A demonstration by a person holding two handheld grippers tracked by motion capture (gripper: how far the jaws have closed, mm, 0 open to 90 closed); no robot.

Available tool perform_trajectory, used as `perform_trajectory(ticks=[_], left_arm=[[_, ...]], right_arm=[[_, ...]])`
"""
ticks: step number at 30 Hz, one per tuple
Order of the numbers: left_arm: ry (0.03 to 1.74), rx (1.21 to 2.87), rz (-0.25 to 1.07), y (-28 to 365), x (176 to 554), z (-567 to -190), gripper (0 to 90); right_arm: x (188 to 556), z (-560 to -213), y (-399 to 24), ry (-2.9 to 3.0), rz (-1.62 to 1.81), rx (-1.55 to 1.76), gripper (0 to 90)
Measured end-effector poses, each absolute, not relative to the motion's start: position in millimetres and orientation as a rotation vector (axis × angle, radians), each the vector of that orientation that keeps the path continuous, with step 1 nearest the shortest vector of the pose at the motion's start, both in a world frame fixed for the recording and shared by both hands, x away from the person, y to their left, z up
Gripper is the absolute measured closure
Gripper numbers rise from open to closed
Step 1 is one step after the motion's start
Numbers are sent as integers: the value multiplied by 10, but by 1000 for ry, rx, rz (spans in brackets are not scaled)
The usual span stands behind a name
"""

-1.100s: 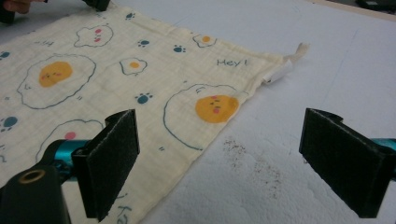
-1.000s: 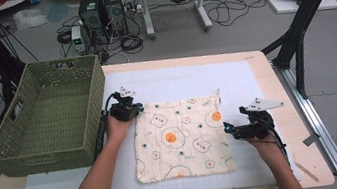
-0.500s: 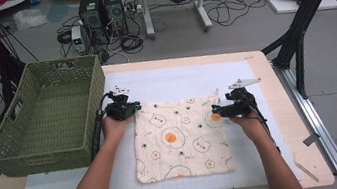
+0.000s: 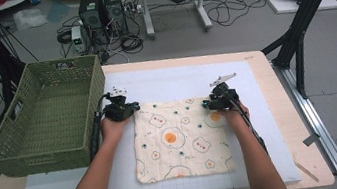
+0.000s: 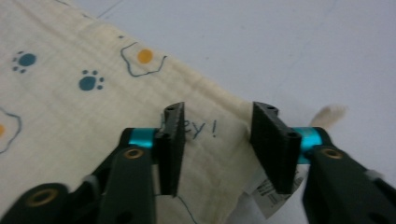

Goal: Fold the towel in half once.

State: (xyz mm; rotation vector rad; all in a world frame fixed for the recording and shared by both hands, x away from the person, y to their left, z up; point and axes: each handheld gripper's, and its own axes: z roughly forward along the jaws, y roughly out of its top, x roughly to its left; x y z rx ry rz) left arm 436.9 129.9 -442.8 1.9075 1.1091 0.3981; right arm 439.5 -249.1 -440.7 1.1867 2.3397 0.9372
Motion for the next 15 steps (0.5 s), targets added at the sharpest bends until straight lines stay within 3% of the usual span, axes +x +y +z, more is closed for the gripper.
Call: perform_trajectory(ticks=[1,3,15], left_arm=[[1110,1912,399,1305,4367,-4429,865],[1115,1906,400,1311,4366,-4429,866],[1087,1779,459,1367,4320,-4196,868]], right_arm=[[4393,-4401,-2488,2352,941,1178,754],[4388,-4392,-2466,2381,939,1146,865],[4331,-4192,-2456,2222,985,1058,881]])
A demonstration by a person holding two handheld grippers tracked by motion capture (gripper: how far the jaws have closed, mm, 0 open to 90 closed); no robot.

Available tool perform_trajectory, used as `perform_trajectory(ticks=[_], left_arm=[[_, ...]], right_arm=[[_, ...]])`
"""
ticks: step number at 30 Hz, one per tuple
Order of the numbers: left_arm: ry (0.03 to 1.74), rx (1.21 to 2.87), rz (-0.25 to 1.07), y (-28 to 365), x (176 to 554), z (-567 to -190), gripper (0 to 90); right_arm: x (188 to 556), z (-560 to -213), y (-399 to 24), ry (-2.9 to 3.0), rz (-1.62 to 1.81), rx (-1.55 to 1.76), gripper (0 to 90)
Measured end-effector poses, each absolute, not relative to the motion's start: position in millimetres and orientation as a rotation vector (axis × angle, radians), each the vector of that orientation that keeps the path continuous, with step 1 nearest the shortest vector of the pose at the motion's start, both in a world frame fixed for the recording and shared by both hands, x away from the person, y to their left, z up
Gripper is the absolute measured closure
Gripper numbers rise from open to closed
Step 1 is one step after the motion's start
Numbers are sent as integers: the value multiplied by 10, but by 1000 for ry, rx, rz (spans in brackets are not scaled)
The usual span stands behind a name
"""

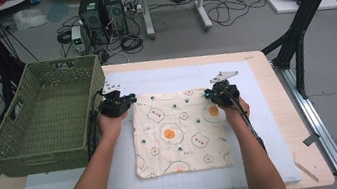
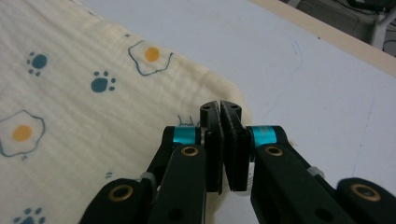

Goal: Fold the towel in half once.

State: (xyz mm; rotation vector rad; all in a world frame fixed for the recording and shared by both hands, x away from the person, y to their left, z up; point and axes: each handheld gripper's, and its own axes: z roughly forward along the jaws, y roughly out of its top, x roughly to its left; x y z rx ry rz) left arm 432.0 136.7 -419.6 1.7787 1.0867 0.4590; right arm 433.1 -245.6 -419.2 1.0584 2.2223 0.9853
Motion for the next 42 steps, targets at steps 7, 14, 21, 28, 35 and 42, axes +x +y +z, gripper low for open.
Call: perform_trajectory(ticks=[7,14,21,28,35,42], left_arm=[[1027,1782,429,1350,4167,-4129,867],[985,1754,438,1382,3929,-4085,867],[921,1752,430,1392,3675,-3994,867],[884,1748,421,1467,3436,-3963,867],[850,1760,382,1499,3150,-4064,867],[815,1784,356,1525,2920,-4128,867]], right_arm=[[4183,-4124,-2482,2224,1042,1020,881],[3963,-4067,-2534,2227,1080,971,881],[3732,-3958,-2552,2231,1111,920,881],[3450,-3923,-2614,2206,1160,907,881],[3133,-3976,-2664,2212,1171,880,881],[2897,-4125,-2698,2245,1180,870,881]])
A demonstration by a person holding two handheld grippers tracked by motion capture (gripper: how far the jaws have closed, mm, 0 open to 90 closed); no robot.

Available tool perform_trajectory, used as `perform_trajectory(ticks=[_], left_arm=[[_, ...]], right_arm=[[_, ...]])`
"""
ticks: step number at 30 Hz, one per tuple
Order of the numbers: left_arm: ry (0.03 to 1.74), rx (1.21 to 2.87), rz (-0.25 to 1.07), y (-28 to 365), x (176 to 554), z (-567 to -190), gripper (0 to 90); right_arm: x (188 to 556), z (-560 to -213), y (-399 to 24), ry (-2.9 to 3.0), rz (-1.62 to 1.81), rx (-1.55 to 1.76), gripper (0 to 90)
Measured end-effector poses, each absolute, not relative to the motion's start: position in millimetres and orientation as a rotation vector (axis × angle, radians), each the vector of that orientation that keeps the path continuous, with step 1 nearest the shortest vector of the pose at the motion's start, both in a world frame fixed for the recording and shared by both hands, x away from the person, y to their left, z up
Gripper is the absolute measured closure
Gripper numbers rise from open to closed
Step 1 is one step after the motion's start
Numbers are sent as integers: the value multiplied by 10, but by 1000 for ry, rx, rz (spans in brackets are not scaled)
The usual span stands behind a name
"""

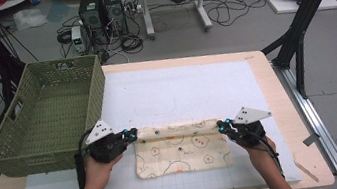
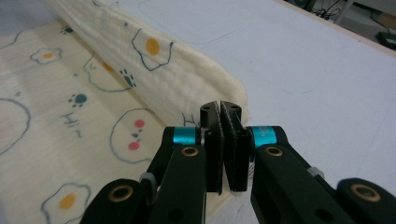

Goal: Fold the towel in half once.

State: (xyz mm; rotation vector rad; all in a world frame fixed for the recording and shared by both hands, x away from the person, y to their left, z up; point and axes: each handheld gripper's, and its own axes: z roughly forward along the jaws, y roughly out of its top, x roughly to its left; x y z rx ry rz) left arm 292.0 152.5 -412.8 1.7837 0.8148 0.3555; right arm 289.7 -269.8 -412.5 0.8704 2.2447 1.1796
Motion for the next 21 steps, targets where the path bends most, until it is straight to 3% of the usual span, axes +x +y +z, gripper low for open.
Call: perform_trajectory(ticks=[21], left_arm=[[766,1896,232,1549,2517,-4370,863]], right_arm=[[2458,-4326,-2773,2373,1142,787,880]])
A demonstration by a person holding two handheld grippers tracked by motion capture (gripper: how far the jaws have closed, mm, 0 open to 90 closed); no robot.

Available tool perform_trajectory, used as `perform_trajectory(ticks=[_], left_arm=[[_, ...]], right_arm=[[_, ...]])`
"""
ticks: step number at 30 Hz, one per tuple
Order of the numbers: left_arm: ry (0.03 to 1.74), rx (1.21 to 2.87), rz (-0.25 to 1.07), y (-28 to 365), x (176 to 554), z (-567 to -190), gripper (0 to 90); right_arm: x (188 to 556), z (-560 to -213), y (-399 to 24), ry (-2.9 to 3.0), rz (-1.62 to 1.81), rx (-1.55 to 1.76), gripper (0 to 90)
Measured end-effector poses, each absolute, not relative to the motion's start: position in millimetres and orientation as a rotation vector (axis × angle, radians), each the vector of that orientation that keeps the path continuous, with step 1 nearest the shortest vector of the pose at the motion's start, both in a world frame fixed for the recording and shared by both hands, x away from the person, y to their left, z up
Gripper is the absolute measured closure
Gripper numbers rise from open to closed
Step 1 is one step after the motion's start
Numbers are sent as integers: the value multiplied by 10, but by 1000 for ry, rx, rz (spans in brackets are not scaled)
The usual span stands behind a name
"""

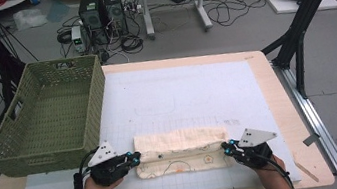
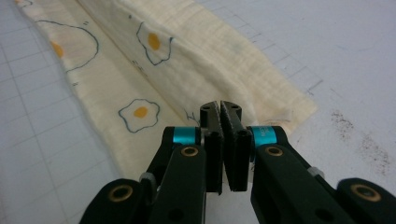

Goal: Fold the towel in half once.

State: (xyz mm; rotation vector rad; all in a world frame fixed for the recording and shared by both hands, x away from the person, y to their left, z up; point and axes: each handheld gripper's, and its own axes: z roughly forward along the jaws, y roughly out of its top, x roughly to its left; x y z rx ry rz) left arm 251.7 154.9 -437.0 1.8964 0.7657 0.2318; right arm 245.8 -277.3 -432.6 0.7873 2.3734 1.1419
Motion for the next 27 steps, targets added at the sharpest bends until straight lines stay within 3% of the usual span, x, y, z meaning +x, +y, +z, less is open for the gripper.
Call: perform_trajectory(ticks=[5,6,8,11,20,27], left_arm=[[762,1927,194,1586,2482,-4384,838],[765,1922,186,1600,2481,-4384,802],[802,1890,183,1640,2482,-4353,624],[846,1814,252,1722,2476,-4258,544],[951,1750,311,1734,2802,-4172,537],[1006,1804,285,1535,3175,-4254,504]], right_arm=[[2393,-4357,-2773,2409,1106,765,867],[2380,-4357,-2781,2411,1105,761,845],[2332,-4338,-2812,2406,1106,770,775],[2266,-4284,-2925,2365,1111,799,689],[2284,-4142,-3302,2192,1166,953,623],[2684,-4133,-3122,2182,1204,1027,605]])
